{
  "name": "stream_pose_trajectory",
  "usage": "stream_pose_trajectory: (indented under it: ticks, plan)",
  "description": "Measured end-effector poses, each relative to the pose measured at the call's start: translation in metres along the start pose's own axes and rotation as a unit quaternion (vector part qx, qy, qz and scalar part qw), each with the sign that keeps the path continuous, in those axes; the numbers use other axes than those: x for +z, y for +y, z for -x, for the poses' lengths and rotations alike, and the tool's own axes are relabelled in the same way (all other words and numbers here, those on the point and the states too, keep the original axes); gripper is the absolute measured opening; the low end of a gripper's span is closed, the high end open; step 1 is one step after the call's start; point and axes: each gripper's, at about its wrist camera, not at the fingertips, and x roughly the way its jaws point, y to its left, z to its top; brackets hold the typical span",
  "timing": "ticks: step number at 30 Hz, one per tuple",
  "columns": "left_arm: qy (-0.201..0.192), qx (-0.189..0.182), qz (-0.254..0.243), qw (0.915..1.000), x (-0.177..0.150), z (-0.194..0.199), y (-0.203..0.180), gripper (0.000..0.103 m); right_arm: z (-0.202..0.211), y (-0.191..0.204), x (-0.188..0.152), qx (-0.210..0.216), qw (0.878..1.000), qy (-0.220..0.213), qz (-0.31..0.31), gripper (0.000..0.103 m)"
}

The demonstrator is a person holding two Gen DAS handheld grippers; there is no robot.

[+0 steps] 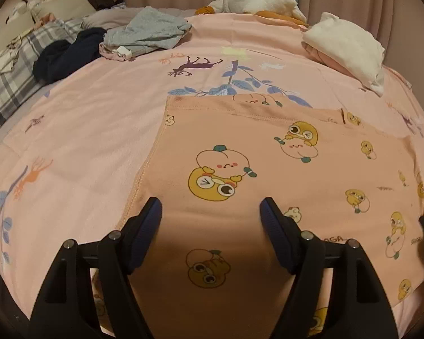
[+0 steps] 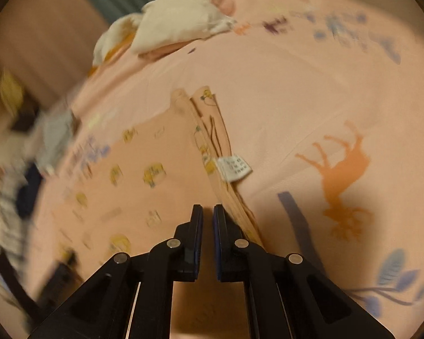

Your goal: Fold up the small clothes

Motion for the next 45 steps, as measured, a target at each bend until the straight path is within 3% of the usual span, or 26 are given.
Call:
stream_pose_trajectory:
  ticks: [3,14,18,22,23,27,31,35,40,42,45]
  plan:
    - [-0.003,0.012,-0.007,0.9999,-0.002,0.001,-0.011,0.075,0.001,0.005,-0.001,-0.024,1.0,-0.003,0.002,0.004]
    - [0.007,0.018,0.026,0.9995,0.0,-0.001,-0.011,0.077,0.018,-0.023,-0.009,0.03,0.997,0.016,-0.065,0.007]
    - [0.006,0.025,0.038,0.999,-0.001,0.0,-0.011,0.077,0.043,-0.006,-0.009,0.022,0.999,-0.023,-0.034,0.01]
    - [0.009,0.027,0.04,0.9988,-0.001,0.001,-0.012,0.077,0.045,0.007,-0.012,0.055,0.998,-0.035,-0.018,0.053]
    - [0.012,0.023,0.042,0.9988,-0.001,0.001,-0.01,0.077,0.042,0.009,-0.013,0.053,0.998,-0.034,-0.02,0.053]
    - [0.035,0.004,0.046,0.9983,-0.004,0.007,-0.004,0.079,0.024,0.018,-0.014,0.039,0.999,-0.016,-0.007,0.053]
    - [0.048,-0.044,0.073,0.9952,-0.009,0.018,0.009,0.081,0.02,0.02,-0.016,0.035,0.999,-0.013,-0.006,0.053]
    - [0.068,-0.091,0.103,0.9883,-0.013,0.024,0.026,0.081,0.002,0.021,-0.018,-0.013,1.0,0.006,0.011,0.051]
    - [0.108,-0.108,0.115,0.9815,-0.024,0.037,0.034,0.081,0.003,0.024,-0.017,-0.025,0.999,-0.01,0.027,0.051]
    - [0.117,-0.127,0.134,0.9757,-0.033,0.046,0.036,0.082,0.001,0.028,-0.017,-0.038,0.999,-0.014,0.035,0.051]
    - [0.123,-0.144,0.127,0.9738,-0.043,0.058,0.033,0.083,-0.001,0.03,-0.015,-0.049,0.998,-0.017,0.029,0.052]
